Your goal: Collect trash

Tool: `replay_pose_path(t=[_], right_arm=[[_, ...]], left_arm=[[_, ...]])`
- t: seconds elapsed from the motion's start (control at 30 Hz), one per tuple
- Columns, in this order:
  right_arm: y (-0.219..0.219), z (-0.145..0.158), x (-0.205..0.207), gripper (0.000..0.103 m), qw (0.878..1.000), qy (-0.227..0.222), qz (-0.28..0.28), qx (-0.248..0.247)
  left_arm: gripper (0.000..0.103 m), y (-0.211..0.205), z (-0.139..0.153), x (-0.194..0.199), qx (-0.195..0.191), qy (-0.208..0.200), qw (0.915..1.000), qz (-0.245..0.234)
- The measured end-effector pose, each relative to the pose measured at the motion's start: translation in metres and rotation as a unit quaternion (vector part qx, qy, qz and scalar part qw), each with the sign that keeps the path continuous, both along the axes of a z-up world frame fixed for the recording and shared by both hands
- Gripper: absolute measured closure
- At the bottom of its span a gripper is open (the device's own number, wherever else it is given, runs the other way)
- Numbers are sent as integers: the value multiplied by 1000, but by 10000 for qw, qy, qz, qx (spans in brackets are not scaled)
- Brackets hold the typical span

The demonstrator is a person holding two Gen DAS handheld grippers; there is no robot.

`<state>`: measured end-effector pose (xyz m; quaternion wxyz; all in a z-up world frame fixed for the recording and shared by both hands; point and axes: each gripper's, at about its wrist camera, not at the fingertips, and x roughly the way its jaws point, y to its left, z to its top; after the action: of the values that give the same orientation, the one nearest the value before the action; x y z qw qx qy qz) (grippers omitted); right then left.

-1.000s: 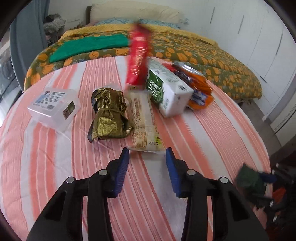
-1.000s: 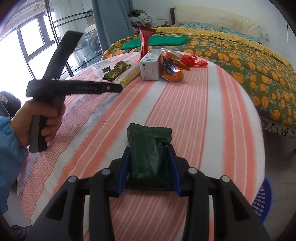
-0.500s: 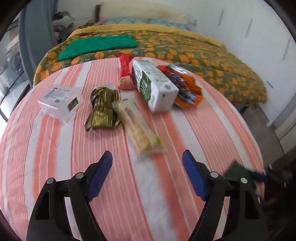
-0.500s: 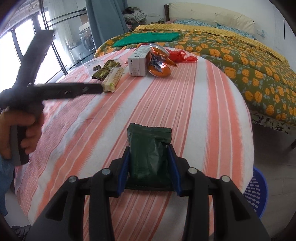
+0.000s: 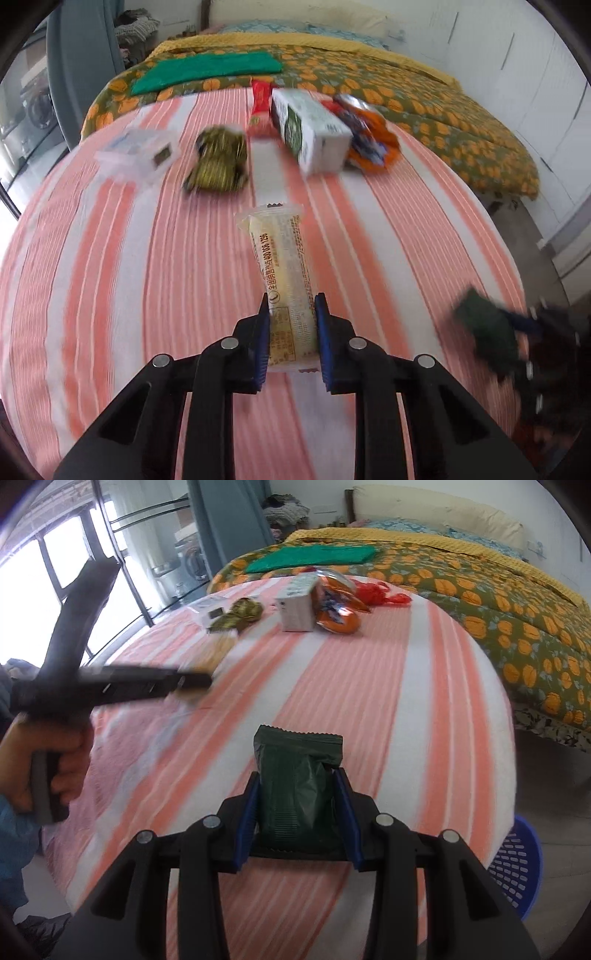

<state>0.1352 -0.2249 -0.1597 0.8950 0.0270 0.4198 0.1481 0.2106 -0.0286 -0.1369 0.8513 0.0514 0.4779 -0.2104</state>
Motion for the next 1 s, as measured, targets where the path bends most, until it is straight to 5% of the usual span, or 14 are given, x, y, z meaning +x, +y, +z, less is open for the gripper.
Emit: replay_pose_path(t=[0.07,0.17,0.23,0.43,0.5,0.53,0.63,1.0], right_arm=[[7,1,-1,64,9999,12,137,9],[18,-5,1,61,9994,147,229,-201],[20,-6,3,42,9991,213,253,-284],[25,3,11,35,9962,595,285,-561],[27,2,14,46,9946,720,281,-687],[30,1,14,62,9933,775,305,-807],[34,2,12,69,9920,769,286,-956],[-20,33,-12,69,9995,305,-79,9]], left_arm=[[80,16,-3,-28,-73,79,9999,-63],[64,28,-4,-46,-166,83,9998,-109],[43,28,-3,-48,-119,24,9998,-186],[42,17,-3,-36,134,-64,9996,-248],[42,14,-3,-32,255,-112,9994,-221],[46,12,-3,-31,342,-162,9991,-204],[80,12,-3,-28,383,-175,9989,-189],[85,-7,27,-45,-346,-314,9986,-252]])
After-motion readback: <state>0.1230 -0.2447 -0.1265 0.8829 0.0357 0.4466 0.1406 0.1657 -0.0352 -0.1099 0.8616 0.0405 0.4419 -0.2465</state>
